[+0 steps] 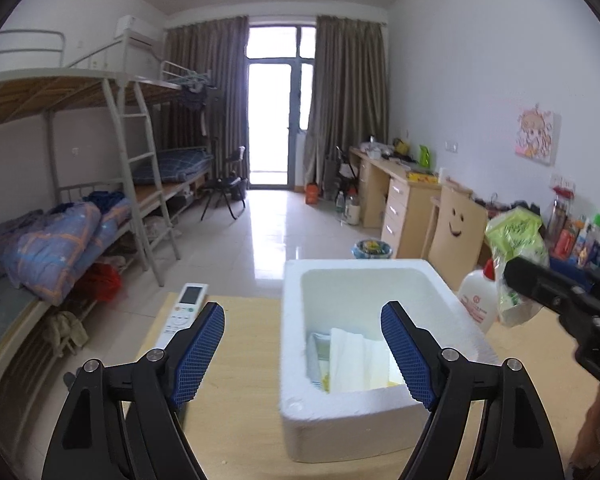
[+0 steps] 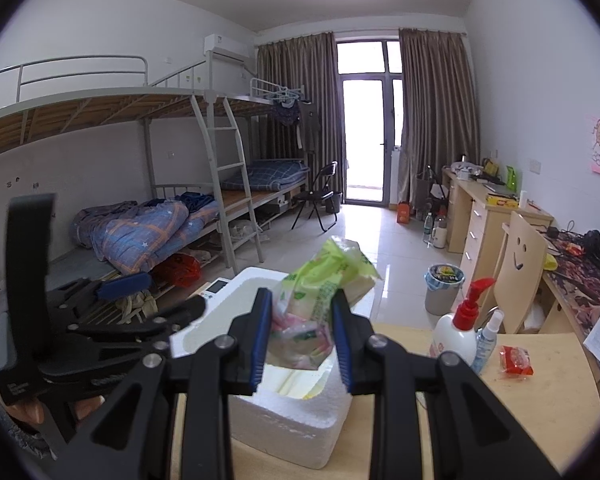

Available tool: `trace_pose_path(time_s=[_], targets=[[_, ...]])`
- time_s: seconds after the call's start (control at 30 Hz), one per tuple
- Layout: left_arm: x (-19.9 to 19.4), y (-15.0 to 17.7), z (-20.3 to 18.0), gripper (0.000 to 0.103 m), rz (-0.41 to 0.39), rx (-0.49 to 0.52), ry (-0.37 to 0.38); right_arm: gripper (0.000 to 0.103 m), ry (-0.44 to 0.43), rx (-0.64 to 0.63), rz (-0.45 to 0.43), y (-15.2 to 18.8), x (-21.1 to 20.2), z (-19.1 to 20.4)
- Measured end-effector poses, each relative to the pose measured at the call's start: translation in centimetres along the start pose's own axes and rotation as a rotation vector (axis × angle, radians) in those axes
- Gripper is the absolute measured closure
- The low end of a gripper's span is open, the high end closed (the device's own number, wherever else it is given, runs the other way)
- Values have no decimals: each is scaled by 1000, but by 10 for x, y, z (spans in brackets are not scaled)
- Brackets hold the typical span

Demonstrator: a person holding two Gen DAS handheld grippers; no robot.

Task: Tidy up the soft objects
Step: 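Lower the tissue into the foam box and open the left tool, then lower the snack packet into the foam box and open the right tool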

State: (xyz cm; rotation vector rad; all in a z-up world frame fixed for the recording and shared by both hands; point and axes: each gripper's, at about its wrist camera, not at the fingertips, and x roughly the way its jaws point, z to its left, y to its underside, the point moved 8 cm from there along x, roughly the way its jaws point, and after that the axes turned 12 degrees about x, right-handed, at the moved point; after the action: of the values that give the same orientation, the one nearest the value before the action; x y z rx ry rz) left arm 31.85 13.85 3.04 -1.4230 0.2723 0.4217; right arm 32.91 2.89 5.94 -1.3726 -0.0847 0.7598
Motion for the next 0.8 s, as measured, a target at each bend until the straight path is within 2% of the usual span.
trace_pose_path(time_s=[0.13, 0.37, 0.47, 0.63, 0.8], targets=[[-14, -3, 14, 22, -41, 2, -53, 70, -8, -5, 10, 2, 1, -1], [-26, 2, 27, 21, -61, -1, -85, 70, -35, -22, 47, 6, 14, 11], [-29, 6, 33, 14, -63, -7, -104, 70, -36, -41, 58, 8, 21, 18], [-37, 12, 44, 12, -74, -13, -118, 70, -40, -42, 82, 12, 31, 23], [-39, 18, 46, 11, -68, -19, -96, 69, -36, -24, 111, 13, 45, 17]])
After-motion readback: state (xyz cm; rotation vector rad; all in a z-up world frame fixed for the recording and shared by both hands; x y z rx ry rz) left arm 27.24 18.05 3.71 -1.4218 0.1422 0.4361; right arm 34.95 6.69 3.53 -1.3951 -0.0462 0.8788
